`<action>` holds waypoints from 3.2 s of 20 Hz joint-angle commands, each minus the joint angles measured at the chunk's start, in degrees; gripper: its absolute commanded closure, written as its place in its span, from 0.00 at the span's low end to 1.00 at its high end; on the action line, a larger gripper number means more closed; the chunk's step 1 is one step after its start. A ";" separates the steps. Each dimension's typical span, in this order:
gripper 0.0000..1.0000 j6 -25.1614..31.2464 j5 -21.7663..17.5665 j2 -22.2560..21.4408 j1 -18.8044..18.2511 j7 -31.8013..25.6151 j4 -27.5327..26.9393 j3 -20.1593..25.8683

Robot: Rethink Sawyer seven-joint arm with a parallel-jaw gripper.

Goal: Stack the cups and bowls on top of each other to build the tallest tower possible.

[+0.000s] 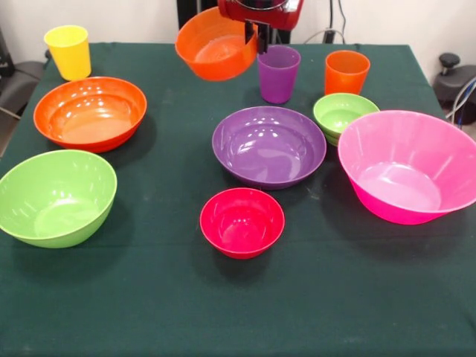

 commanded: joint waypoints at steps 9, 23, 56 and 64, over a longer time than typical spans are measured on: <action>1.00 9.76 -0.61 12.79 6.11 4.00 -23.60 4.55; 1.00 17.25 -0.27 18.75 10.10 2.78 -37.40 3.61; 1.00 21.06 -1.63 20.84 12.07 -4.51 -43.91 -0.28; 1.00 22.82 -4.08 24.84 10.41 -8.07 -50.96 0.01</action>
